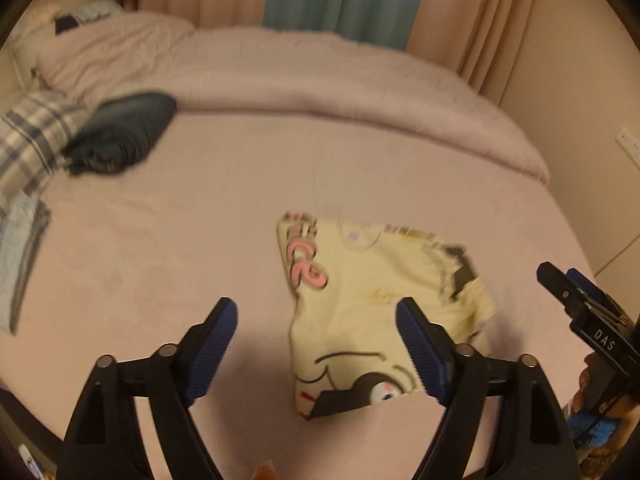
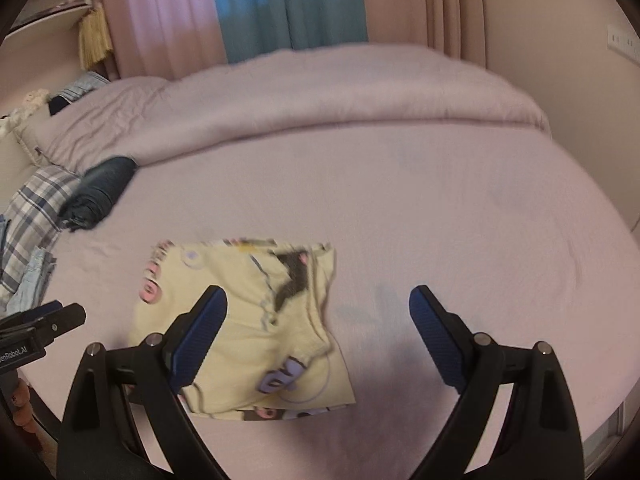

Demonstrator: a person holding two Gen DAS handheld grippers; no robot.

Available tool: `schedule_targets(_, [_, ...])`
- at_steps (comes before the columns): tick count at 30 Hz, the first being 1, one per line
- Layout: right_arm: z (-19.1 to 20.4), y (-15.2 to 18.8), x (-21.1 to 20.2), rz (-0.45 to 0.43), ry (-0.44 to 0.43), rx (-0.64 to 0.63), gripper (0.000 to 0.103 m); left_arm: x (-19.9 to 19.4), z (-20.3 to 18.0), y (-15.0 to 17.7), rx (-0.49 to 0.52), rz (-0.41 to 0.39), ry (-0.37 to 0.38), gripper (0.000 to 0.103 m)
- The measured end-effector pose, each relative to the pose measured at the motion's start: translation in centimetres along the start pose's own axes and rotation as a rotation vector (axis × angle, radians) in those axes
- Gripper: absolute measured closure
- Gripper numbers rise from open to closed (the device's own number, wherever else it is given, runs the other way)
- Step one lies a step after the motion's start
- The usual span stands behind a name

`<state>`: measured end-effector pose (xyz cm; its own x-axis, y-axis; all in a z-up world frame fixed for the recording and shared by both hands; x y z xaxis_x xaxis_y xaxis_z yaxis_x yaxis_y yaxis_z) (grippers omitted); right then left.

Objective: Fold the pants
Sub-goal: 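Open both grippers and raise them away from the folded pants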

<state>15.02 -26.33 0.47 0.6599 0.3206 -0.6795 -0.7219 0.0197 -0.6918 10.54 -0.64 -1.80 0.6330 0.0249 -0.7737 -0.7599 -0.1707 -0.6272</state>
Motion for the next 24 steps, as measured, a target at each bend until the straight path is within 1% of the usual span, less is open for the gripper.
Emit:
schedule_targets(1, [0.6, -0.6, -1.1, -0.017, -0.014, -0.007, 0.009, -0.6, -0.2, -0.7, -0.001, -0.020, 0.000, 0.013])
schedule_targets(2, [0.9, -1.0, -1.6, -0.025, -0.019, -0.008, 0.009, -1.7, -0.4, -1.0, -0.001, -0.047, 0.000, 0.012])
schedule_targets(5, [1.9, -2.1, -3.7, -0.051, -0.029, -0.005, 0.009, -3.6, -1.0, -1.6, -0.004, -0.097, 0.015, 0.011])
schedule_targets(8, [3.0, -2.4, -5.4, -0.089, -0.054, -0.008, 0.008, -4.6, -1.5, -1.3, -0.005, -0.115, 0.030, 0.011])
schedule_targets(10, [3.6, -1.9, -6.1, -0.102, -0.057, -0.015, 0.007, -4.9, -1.7, -1.0, -0.005, -0.118, 0.027, 0.011])
schedule_targets(14, [4.1, -0.6, -6.2, -0.099, -0.048, -0.021, 0.007, -4.3, -2.2, 0.1, 0.012, -0.102, 0.013, 0.011])
schedule_targets(17, [4.0, 0.5, -5.7, -0.068, -0.038, -0.017, 0.007, -3.6, -3.1, 1.3, 0.019, -0.074, -0.004, 0.011])
schedule_targets(20, [3.7, 1.5, -4.8, -0.030, -0.023, -0.008, 0.007, -2.4, -3.5, 2.4, 0.035, -0.025, -0.009, 0.011])
schedule_targets(24, [3.0, 2.3, -4.1, 0.006, -0.016, 0.007, 0.007, -1.6, -3.6, 2.8, 0.061, -0.005, -0.063, 0.011])
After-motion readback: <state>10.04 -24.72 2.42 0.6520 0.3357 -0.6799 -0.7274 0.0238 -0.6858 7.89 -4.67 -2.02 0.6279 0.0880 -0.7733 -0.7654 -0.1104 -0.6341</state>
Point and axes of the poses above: each gripper's, at about its wrist camera, not at the fingertips, and x roughly the way its jaws point, z to its left, y to its underside, the point moved 6 cm from there along x, roughly the way its jaws point, and after that the axes turned 5 degrees about -y, right-handed, at the moved point
